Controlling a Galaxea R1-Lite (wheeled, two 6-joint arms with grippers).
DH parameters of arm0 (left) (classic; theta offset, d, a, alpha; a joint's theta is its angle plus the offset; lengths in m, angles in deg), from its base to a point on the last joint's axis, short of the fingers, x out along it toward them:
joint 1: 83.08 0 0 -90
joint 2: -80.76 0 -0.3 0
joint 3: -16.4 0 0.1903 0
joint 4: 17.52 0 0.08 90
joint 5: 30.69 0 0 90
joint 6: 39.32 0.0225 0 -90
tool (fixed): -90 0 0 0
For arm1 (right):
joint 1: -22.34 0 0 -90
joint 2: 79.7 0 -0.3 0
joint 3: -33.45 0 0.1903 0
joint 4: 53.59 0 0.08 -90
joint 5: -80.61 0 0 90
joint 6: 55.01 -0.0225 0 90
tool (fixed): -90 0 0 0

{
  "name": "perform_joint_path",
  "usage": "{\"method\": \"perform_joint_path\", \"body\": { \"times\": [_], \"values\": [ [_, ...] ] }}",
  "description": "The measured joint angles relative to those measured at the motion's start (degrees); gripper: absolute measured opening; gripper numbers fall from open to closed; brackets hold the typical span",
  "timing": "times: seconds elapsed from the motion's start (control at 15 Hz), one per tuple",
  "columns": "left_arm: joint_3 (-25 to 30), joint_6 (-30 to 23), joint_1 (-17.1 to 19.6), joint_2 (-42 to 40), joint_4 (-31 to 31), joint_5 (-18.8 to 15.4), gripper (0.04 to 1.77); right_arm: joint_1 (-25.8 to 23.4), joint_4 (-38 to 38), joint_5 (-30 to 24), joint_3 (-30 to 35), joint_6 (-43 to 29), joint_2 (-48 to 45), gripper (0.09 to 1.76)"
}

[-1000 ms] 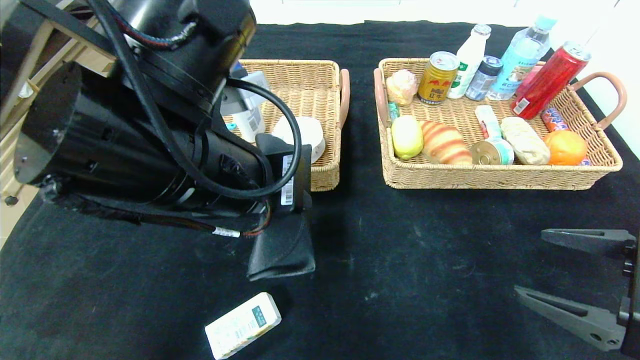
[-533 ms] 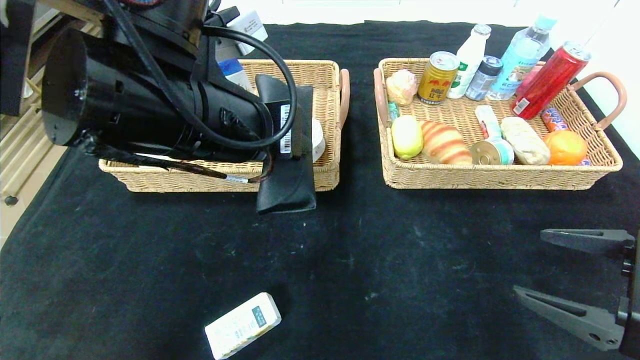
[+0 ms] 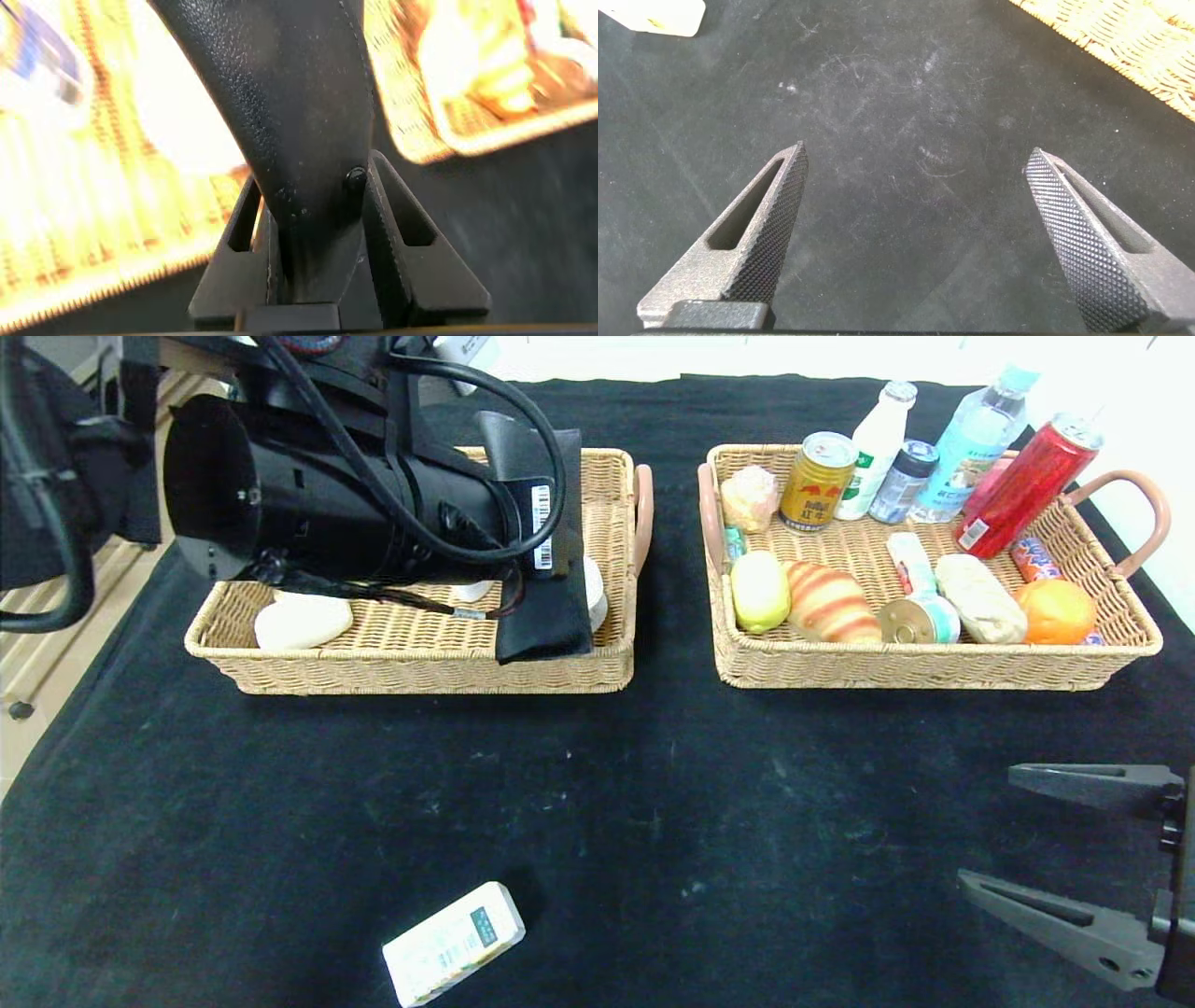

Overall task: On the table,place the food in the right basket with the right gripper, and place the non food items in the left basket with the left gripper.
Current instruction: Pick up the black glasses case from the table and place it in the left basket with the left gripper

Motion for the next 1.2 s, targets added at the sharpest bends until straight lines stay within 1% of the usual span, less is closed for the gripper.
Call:
{"method": "perform_joint_path", "body": {
  "times": [0.2, 0.33, 0.47, 1.0, 1.07, 1.13, 1.2],
  "values": [
    [-0.66, 4.19, 1.49, 2.15, -2.67, 0.16, 0.58, 0.00, -0.02, 0.02, 0.00, 0.00, 0.00, 1.71],
    [-0.85, 5.44, 1.96, 3.47, -7.08, 0.49, 0.58, 0.00, -0.02, 0.02, 0.00, 0.02, 0.07, 1.71],
    [-0.96, 7.09, 2.43, 4.61, -10.03, 0.72, 0.58, 0.00, -0.02, 0.02, 0.00, 0.00, 0.16, 1.71],
    [-2.84, 8.39, 4.38, 7.78, -12.41, 0.74, 0.58, 0.02, -0.02, 0.13, 0.43, 1.40, 0.60, 1.71],
    [-2.89, 8.58, 4.50, 8.02, -12.40, 0.74, 0.67, 0.00, 0.00, 0.15, 0.43, 1.40, 0.63, 1.71],
    [-3.01, 8.66, 4.55, 8.16, -12.41, 0.72, 0.81, 0.00, -0.02, 0.15, 0.43, 1.44, 0.68, 1.71],
    [-3.04, 8.66, 4.58, 8.18, -12.51, 0.74, 0.91, 0.00, -0.02, 0.13, 0.43, 1.41, 0.71, 1.71]
  ]
}}
